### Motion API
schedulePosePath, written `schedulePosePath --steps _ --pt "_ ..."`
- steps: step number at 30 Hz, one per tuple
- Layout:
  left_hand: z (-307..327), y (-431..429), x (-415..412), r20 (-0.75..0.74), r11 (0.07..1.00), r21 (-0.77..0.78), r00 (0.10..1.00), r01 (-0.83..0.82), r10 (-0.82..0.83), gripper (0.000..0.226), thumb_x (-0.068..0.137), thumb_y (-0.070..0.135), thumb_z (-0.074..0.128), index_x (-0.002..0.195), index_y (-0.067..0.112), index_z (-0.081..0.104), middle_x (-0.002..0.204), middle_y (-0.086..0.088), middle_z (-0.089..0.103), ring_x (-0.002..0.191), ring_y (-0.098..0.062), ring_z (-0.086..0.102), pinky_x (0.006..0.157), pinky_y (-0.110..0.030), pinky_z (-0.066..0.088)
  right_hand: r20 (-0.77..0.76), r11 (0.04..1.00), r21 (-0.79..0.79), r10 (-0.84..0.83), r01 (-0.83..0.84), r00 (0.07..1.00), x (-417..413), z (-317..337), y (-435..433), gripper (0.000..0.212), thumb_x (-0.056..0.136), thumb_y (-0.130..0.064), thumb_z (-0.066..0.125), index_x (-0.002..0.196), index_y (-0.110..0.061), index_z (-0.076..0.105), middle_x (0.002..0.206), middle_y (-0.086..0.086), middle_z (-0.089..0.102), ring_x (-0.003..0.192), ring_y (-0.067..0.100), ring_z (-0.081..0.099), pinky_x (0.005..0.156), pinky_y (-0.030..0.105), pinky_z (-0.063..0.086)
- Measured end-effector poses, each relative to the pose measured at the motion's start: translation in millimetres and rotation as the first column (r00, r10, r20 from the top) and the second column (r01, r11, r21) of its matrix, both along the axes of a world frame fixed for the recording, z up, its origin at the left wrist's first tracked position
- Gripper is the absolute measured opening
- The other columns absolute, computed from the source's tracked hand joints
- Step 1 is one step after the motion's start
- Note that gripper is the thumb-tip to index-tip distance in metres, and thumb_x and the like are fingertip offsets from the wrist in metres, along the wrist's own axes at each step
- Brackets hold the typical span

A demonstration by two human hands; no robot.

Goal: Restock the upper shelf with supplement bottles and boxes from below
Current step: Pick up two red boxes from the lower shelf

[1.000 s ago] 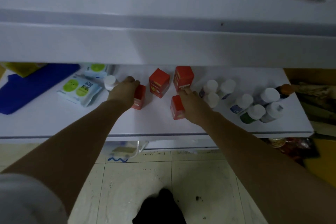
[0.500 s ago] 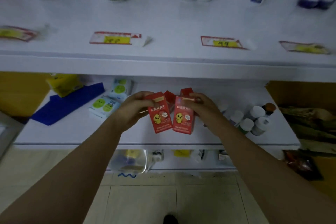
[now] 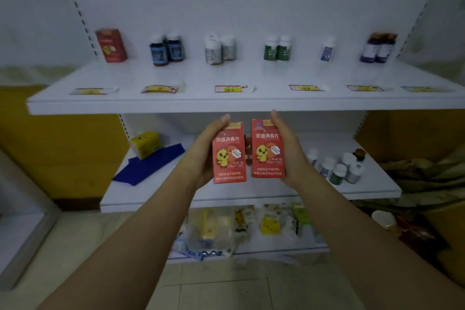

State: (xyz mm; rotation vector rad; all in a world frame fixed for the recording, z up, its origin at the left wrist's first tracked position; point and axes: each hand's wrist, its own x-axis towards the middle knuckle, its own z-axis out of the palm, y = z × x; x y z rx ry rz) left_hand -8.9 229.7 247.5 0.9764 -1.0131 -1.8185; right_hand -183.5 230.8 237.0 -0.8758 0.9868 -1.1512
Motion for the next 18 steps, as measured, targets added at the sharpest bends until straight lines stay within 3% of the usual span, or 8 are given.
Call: schedulePosePath --steps 3,9,13,18 --pt "27.2 25.0 15.8 -0.031 0.998 -0.033 0.999 -0.044 0.043 0.048 0.079 0.057 0.056 0.092 0.013 0.067 0.081 -0.009 0.070 0.071 -0.023 0.066 0.073 -0.036 0.056 0.057 0.999 -0.037 -0.020 0.022 0.998 16.5 26.4 23.9 0.066 0.065 -0.067 0.063 0.096 -0.009 0.069 0.086 0.013 0.069 0.070 0.026 0.067 0.071 0.037 0.056" --pt "77.7 56.8 27.1 -0.099 0.985 -0.152 0.993 -0.081 0.067 0.075 0.085 0.072 0.025 0.083 0.010 0.066 0.065 -0.008 0.072 0.053 -0.019 0.069 0.050 -0.027 0.056 0.155 0.991 -0.124 0.063 -0.044 0.986 36.9 79.2 51.8 0.072 0.062 -0.074 0.053 0.094 -0.010 0.067 0.087 0.013 0.063 0.069 0.025 0.063 0.071 0.037 0.054" --pt "106.1 68.1 32.4 -0.154 0.961 -0.187 0.973 -0.202 0.174 0.071 0.086 0.070 0.032 0.085 0.008 0.066 0.063 -0.010 0.069 0.052 -0.020 0.067 0.050 -0.028 0.056 0.078 0.979 -0.204 0.034 -0.018 0.996 44.9 112.1 60.5 0.066 0.085 -0.069 0.038 0.092 -0.012 0.070 0.081 0.011 0.067 0.063 0.021 0.067 0.072 0.037 0.055" --pt "132.5 81.0 38.3 -0.157 0.936 -0.265 0.968 -0.232 0.196 0.064 0.089 0.066 0.033 0.086 0.012 0.067 0.064 -0.006 0.071 0.052 -0.018 0.067 0.049 -0.026 0.055 0.037 0.959 -0.280 0.056 -0.043 0.998 49.2 139.3 71.5 0.063 0.087 -0.067 0.036 0.094 -0.013 0.069 0.081 0.010 0.068 0.065 0.021 0.068 0.071 0.038 0.056"
